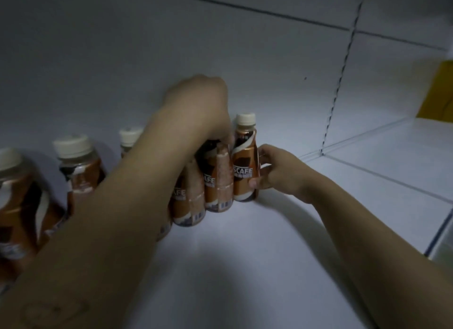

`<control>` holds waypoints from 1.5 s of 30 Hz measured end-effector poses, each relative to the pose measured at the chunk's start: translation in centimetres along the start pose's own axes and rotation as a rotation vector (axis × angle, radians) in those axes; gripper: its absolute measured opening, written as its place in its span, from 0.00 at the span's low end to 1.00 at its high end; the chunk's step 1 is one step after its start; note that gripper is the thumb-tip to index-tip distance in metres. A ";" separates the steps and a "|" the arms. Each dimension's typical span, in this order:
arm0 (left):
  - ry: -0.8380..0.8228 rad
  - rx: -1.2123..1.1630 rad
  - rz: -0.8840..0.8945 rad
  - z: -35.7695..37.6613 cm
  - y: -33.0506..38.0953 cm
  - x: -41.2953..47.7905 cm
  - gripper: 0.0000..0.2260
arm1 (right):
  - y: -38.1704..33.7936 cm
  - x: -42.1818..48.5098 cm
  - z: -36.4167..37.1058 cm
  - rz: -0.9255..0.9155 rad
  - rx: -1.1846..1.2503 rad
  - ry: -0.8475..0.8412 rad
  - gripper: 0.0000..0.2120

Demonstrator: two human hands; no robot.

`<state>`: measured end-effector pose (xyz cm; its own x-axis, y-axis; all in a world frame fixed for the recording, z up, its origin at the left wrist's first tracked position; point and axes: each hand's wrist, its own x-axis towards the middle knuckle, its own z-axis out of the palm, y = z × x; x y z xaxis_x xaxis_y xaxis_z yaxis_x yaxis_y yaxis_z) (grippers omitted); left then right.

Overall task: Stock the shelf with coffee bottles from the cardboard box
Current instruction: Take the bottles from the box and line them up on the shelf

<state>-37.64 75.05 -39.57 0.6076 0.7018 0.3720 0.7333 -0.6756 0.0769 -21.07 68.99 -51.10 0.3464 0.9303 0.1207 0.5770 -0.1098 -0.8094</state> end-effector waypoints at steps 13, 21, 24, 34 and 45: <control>0.126 0.206 0.018 -0.2 1.7 -1.7 0.07 | 0.1 -1.8 1.7 -0.040 -0.198 0.120 0.22; 0.218 0.305 0.366 1.0 7.3 -3.6 0.23 | -1.2 -8.4 -3.4 -0.030 -0.239 0.296 0.46; 0.192 0.199 0.491 1.6 11.1 -4.1 0.26 | -0.1 -12.3 -7.4 -0.003 -0.356 0.447 0.45; -0.026 0.044 1.003 9.3 31.3 -9.0 0.28 | 12.6 -30.7 -14.9 0.584 -0.420 0.686 0.47; -0.558 -0.047 1.145 23.4 46.2 -17.9 0.31 | 25.6 -47.7 -14.9 1.134 -0.249 0.764 0.44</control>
<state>-7.48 36.54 -64.34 0.9370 -0.2936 -0.1895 -0.2976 -0.9547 0.0078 -11.78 16.59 -69.05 0.9765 -0.1183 -0.1802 -0.2010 -0.8016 -0.5630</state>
